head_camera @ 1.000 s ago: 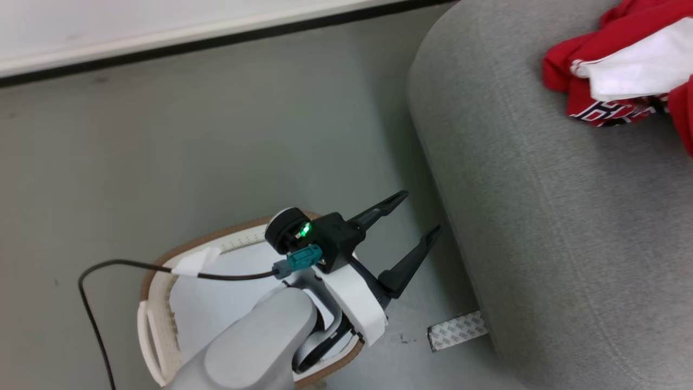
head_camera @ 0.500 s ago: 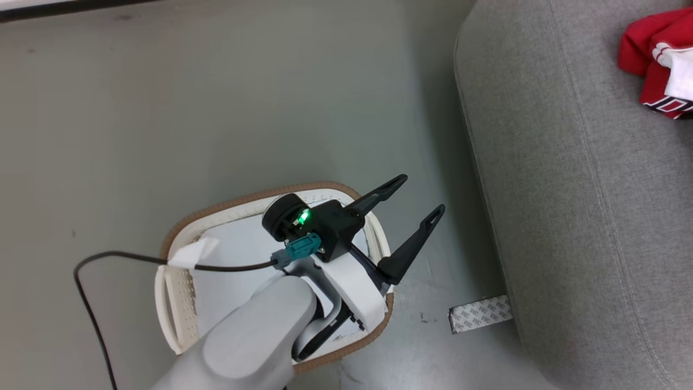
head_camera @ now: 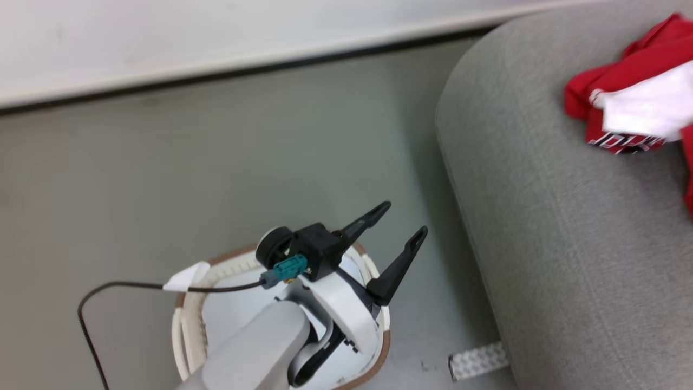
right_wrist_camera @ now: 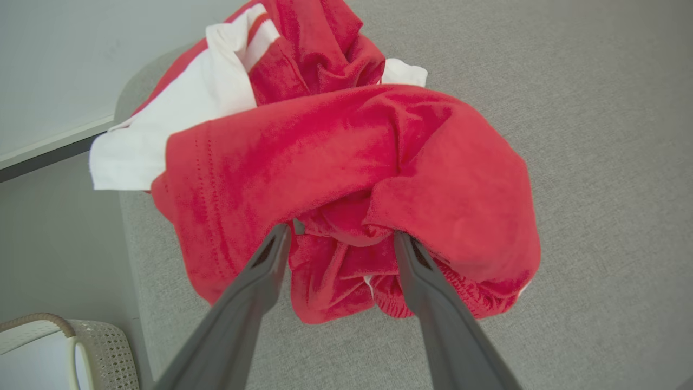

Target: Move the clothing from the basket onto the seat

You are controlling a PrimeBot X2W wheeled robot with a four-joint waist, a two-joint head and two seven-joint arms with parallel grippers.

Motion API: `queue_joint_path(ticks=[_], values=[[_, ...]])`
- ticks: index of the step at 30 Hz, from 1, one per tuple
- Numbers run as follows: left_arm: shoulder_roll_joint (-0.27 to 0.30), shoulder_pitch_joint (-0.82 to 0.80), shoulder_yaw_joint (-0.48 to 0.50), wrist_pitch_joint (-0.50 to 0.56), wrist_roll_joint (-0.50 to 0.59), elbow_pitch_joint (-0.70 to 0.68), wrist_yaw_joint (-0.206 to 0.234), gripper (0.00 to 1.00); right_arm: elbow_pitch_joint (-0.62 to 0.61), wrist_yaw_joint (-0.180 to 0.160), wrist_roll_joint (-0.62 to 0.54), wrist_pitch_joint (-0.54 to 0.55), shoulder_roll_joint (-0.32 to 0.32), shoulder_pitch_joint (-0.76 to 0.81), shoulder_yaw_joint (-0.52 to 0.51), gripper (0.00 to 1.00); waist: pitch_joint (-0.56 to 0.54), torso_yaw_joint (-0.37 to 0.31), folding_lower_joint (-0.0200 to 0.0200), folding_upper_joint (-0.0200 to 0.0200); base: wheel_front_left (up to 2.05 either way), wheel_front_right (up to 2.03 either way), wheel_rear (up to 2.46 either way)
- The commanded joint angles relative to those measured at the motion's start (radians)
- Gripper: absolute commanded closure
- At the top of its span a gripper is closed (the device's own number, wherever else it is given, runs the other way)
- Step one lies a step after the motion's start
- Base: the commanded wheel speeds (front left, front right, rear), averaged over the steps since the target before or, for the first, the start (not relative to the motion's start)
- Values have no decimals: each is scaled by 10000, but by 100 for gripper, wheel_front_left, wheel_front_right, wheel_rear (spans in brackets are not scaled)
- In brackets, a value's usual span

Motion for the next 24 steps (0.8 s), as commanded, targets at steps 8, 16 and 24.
queue_joint_path(ticks=[8, 16, 24], values=[[96, 969, 757, -67, -332, -231, 183, 0, -1834, -25, -154, -313, -913, 765, 342, 0, -2052, 236, -1, 0, 0, 0, 0], [477, 1710, 2115, -65, -360, -731, 520, 0, -3707, -25, -781, -1966, -954, 1202, 165, 0, -2845, 754, -1, 0, 0, 0, 0], [812, 2604, 3571, -66, -123, -1085, 958, 0, -4473, -26, -1842, -4441, 79, 2025, -552, 0, -3329, 1379, -1, 0, 0, 0, 0]])
